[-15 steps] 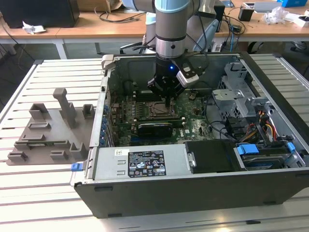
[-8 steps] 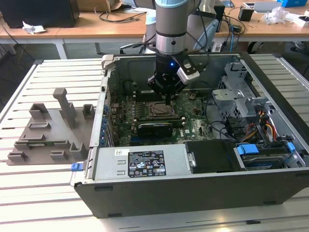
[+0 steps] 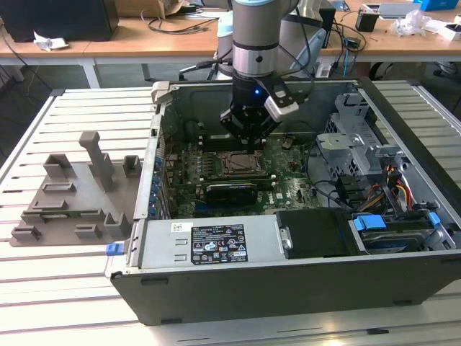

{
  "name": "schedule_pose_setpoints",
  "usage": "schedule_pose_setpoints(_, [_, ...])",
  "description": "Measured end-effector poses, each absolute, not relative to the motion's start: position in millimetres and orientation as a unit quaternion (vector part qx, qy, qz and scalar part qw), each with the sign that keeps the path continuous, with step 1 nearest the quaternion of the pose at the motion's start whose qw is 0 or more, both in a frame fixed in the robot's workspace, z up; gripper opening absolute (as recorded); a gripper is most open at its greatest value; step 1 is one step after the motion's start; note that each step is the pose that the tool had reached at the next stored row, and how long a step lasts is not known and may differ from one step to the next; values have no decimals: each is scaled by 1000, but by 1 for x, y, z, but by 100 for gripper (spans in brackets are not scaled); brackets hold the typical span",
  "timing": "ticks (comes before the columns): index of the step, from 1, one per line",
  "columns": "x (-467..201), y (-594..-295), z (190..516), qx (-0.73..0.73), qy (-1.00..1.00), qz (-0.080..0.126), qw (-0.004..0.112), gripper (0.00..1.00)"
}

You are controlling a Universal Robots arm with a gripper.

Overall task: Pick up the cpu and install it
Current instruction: 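Install the first cpu locking lever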

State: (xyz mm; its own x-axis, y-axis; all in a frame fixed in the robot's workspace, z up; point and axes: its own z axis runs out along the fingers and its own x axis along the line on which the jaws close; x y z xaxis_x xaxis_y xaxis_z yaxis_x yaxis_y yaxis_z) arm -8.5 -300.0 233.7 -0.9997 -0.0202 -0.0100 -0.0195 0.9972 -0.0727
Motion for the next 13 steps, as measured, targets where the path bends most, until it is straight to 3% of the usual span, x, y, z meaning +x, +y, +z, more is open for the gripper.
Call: schedule_pose_setpoints(13, [-8, -300, 259, -10, 999, -36, 5, 11])
